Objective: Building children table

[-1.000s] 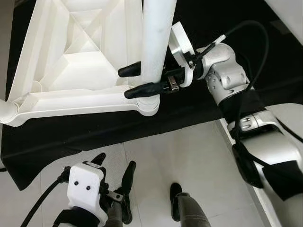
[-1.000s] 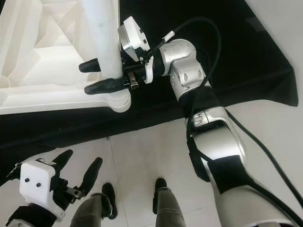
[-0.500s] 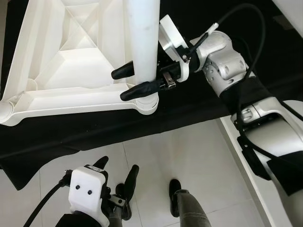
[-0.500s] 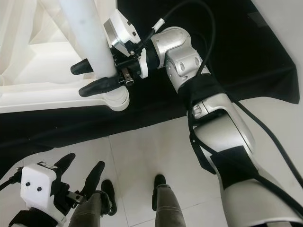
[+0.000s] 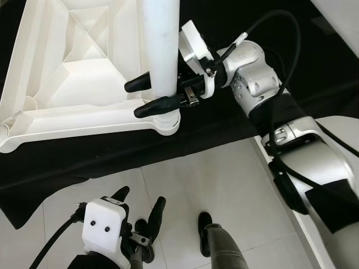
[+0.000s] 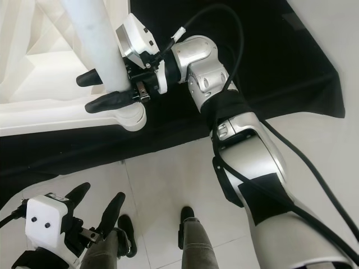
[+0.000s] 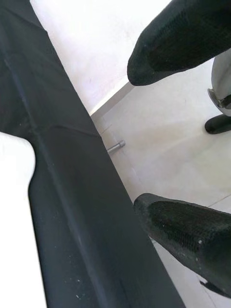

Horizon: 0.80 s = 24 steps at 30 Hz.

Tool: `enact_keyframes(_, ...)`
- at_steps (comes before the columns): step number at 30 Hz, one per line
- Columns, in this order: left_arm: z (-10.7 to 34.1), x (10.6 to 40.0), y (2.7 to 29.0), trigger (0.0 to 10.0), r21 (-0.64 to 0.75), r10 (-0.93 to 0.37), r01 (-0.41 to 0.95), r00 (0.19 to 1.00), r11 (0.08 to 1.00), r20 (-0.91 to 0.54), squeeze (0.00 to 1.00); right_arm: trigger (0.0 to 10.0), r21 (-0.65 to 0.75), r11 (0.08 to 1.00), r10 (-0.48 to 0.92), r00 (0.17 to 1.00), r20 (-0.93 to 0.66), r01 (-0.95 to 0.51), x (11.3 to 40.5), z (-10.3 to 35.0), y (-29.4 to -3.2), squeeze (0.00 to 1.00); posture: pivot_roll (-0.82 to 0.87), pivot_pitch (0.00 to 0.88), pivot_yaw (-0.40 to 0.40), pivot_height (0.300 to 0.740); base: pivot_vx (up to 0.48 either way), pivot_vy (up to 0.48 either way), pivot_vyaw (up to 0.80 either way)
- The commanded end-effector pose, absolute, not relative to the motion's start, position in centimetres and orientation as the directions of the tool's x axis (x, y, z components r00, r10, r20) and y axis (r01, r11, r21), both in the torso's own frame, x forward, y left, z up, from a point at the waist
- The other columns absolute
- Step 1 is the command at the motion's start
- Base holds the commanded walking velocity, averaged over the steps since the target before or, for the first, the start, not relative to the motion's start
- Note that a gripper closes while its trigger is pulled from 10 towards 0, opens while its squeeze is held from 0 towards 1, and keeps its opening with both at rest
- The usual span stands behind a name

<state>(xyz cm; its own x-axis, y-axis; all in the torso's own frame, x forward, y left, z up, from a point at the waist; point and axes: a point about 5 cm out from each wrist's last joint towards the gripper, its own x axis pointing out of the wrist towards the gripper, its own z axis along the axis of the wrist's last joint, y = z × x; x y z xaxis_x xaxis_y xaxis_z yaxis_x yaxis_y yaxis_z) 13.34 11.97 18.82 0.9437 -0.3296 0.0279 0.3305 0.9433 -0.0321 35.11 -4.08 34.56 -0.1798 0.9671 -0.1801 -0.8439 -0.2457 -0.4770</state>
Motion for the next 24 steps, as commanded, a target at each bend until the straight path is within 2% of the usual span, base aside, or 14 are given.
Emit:
enact_keyframes(1,18.7,13.1,11.9,10.0,-0.034,-0.332,0.332,0.943,0.943,0.007,0.0,10.0,-0.306,-0.082,0.964,0.003,-0.267,-0.948,36.8,28.7,-5.0,0.0,0.06,0.527,0.018,0.74,0.0,0.0,0.0)
enact_keyframes(2,18.7,13.1,11.9,10.0,-0.034,-0.332,0.332,0.943,0.943,0.007,0.0,10.0,-0.306,-0.082,0.964,0.003,-0.267,-0.948,36.8,28.7,-5.0,0.0,0.06,0.527,0.018,0.74,0.0,0.0,0.0)
enact_keyframes(3,18.7,13.2,11.9,10.0,-0.034,-0.332,0.332,0.943,0.943,0.007,0.0,10.0,-0.299,-0.021,0.967,0.057,-0.249,-0.954,37.1,28.6,-5.3,0.0,0.06,0.524,0.015,0.74,0.0,0.0,0.0)
enact_keyframes(5,18.7,13.2,11.9,10.0,-0.034,-0.332,0.332,0.943,0.943,0.007,0.0,10.0,-0.299,-0.021,0.967,0.057,-0.249,-0.954,37.1,28.6,-5.3,0.0,0.06,0.524,0.015,0.74,0.0,0.0,0.0)
enact_keyframes(8,18.6,13.4,11.9,10.0,-0.032,-0.333,0.333,0.943,0.942,0.008,0.0,10.0,-0.303,0.1,0.958,0.174,-0.229,-0.948,37.6,28.4,-6.2,0.0,0.05,0.514,0.018,0.74,0.0,0.0,0.0)
enact_keyframes(11,18.6,13.4,11.9,10.0,-0.032,-0.333,0.333,0.943,0.942,0.008,0.0,10.0,-0.303,0.1,0.958,0.174,-0.229,-0.948,37.6,28.4,-6.2,0.0,0.05,0.514,0.018,0.74,0.0,0.0,0.0)
enact_keyframes(12,18.7,13.3,11.8,10.0,-0.031,-0.334,0.334,0.943,0.942,0.011,0.0,10.0,-0.302,0.159,0.949,0.229,-0.215,-0.94,37.8,28.5,-6.8,0.0,0.04,0.514,0.016,0.74,0.0,0.0,0.0)
enact_keyframes(13,18.7,13.3,11.8,10.0,-0.031,-0.334,0.334,0.943,0.942,0.011,0.0,10.0,-0.302,0.159,0.949,0.229,-0.215,-0.94,37.8,28.5,-6.8,0.0,0.04,0.514,0.016,0.74,0.0,0.0,0.0)
enact_keyframes(15,18.7,13.6,11.9,10.0,-0.027,-0.335,0.336,0.942,0.942,0.017,0.0,10.0,-0.287,0.328,0.905,0.386,-0.178,-0.9,38.5,28.4,-7.9,0.0,0.03,0.509,0.015,0.74,0.0,0.0,0.0)
enact_keyframes(16,18.7,13.6,11.9,10.0,-0.027,-0.335,0.336,0.942,0.942,0.017,0.0,10.0,-0.287,0.328,0.905,0.386,-0.178,-0.9,38.5,28.4,-7.9,0.0,0.03,0.509,0.015,0.74,0.0,0.0,0.0)
enact_keyframes(18,18.6,14.0,12.0,10.0,-0.024,-0.335,0.335,0.942,0.942,0.018,0.0,10.0,-0.293,0.459,0.84,0.518,-0.165,-0.838,38.1,26.9,-8.9,0.0,0.03,0.502,0.018,0.74,0.0,0.0,0.0)
enact_keyframes(19,18.6,14.0,12.0,10.0,-0.024,-0.335,0.335,0.942,0.942,0.018,0.0,10.0,-0.293,0.459,0.84,0.518,-0.165,-0.838,38.1,26.9,-8.9,0.0,0.03,0.502,0.018,0.74,0.0,0.0,0.0)
enact_keyframes(22,18.4,14.3,12.2,10.0,-0.019,-0.335,0.335,0.942,0.942,0.019,0.0,10.0,-0.264,0.742,0.623,0.779,-0.068,-0.616,36.0,24.2,-9.9,0.0,0.02,0.495,0.017,0.74,0.0,0.0,0.0)
enact_keyframes(24,18.4,14.4,12.3,10.0,-0.018,-0.335,0.335,0.942,0.942,0.019,0.0,10.0,-0.252,0.801,0.552,0.833,-0.04,-0.543,35.4,23.9,-10.3,0.0,0.02,0.495,0.017,0.74,0.0,0.0,0.0)
